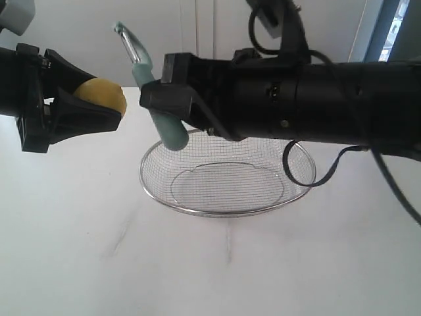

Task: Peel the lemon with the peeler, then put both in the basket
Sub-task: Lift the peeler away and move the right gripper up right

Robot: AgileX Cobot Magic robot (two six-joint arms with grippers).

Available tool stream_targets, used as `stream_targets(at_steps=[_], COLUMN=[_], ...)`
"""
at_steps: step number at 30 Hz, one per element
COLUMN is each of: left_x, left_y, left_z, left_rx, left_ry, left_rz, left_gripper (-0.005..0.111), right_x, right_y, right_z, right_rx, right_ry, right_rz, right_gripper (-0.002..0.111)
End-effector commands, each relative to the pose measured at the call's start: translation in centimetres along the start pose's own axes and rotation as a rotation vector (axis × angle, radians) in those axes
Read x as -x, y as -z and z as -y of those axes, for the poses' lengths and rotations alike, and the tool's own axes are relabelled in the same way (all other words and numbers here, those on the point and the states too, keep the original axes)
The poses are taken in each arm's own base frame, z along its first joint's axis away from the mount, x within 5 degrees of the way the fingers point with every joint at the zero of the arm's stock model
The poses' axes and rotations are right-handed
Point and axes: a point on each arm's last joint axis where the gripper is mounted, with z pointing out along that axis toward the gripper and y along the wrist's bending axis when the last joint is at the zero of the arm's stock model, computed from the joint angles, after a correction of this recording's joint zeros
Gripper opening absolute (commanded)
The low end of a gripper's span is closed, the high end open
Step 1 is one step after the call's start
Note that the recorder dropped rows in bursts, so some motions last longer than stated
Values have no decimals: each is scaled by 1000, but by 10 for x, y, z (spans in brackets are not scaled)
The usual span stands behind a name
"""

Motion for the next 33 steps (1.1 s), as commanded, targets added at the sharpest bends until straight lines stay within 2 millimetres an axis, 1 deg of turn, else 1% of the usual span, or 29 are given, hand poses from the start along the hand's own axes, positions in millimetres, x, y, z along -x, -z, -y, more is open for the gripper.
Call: stream_targets(at_steps=[1,8,11,13,17,20,23,25,28,30,33], left_x=[5,5,5,5,3,0,4,9,14,15,15], left_y=[3,3,3,3,3,7,18,26,36,40,44], left_z=[4,4,5,6,7,5,4,6,12,17,22], left_rx=[-8,-12,-19,-36,-47,-23,16,33,39,37,23], left_ry=[11,13,13,39,218,308,402,423,427,439,468], left_rz=[32,33,34,35,-5,-129,-244,-299,-336,-349,-379], left_gripper=[0,0,0,0,0,0,0,0,0,0,0], right_x=[8,9,7,6,4,2,-1,-3,-3,2,8], right_y=[23,49,56,61,70,78,85,90,98,102,107], right_z=[-16,-23,-24,-24,-24,-19,-9,-1,4,4,-2], right_rx=[-13,-135,-171,-194,-245,-334,-459,-558,-660,-704,-724], right_ry=[137,269,419,480,504,543,547,528,520,546,549], right_rz=[28,21,-15,-32,-60,-107,-181,-235,-302,-329,-339], right_gripper=[0,0,0,0,0,0,0,0,0,0,0])
